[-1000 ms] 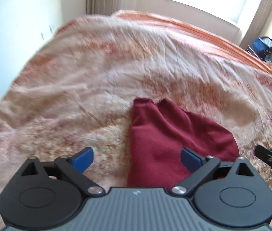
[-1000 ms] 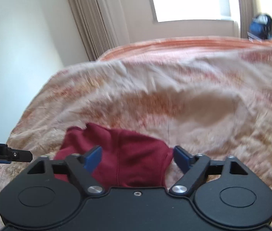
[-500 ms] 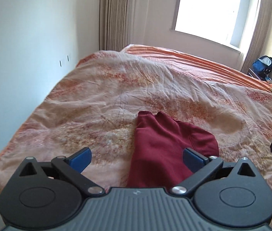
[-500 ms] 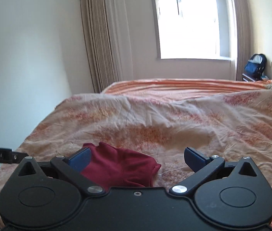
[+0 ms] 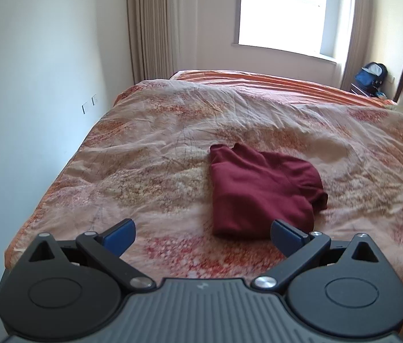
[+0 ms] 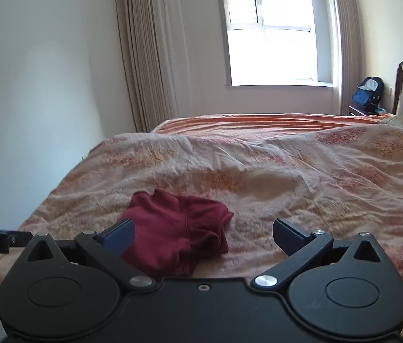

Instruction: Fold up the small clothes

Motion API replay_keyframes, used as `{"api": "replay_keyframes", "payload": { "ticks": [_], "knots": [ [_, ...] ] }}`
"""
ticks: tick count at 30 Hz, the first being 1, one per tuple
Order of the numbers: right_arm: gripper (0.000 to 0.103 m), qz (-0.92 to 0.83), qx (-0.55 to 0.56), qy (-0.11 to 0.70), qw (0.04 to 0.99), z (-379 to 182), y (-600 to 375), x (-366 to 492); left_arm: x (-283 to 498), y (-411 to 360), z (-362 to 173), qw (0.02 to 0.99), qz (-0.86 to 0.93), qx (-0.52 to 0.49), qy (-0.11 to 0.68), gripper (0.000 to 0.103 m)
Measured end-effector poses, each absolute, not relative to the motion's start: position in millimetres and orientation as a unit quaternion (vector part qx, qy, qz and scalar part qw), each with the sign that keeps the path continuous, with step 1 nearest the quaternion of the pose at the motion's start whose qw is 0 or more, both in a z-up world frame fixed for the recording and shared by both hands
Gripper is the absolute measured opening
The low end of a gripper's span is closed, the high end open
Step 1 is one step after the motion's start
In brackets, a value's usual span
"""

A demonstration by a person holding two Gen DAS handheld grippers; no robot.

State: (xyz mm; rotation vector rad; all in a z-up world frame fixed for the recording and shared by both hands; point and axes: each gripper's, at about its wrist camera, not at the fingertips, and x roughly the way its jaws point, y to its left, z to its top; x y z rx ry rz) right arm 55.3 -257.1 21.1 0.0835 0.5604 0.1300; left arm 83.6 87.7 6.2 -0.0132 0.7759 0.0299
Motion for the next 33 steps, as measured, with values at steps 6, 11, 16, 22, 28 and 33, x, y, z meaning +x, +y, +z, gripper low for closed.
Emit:
{"api": "replay_keyframes", "payload": {
  "ticks": [6, 11, 16, 22, 28, 33],
  "knots": [
    [0.103, 0.039, 0.04, 0.297, 0.953, 7.6, -232.7, 39.6, 80.6, 105.2, -4.4, 0.921, -0.01, -0.003, 0.389, 0.103],
    [0.103, 0.028, 0.046, 0.307, 0.95, 5.5, -217.0, 36.5, 79.9, 116.4, -7.1, 0.92, -0.016, -0.003, 0.391, 0.103],
    [0.103, 0.021, 0.048, 0.315, 0.948, 4.3, -210.9, 34.9, 80.3, 121.1, -8.5, 0.919, -0.022, -0.005, 0.394, 0.103],
    [0.103, 0.016, 0.05, 0.32, 0.946, 3.8, -208.1, 33.7, 81.2, 123.0, -9.8, 0.918, -0.026, -0.004, 0.397, 0.103],
    [0.103, 0.017, 0.05, 0.326, 0.944, 1.9, -207.7, 37.2, 83.8, 123.5, -10.9, 0.916, -0.023, -0.006, 0.399, 0.103],
    [0.103, 0.022, 0.047, 0.331, 0.942, -0.3, -206.8, 39.9, 85.9, 123.4, -11.6, 0.915, -0.021, -0.009, 0.402, 0.103]
  ]
}}
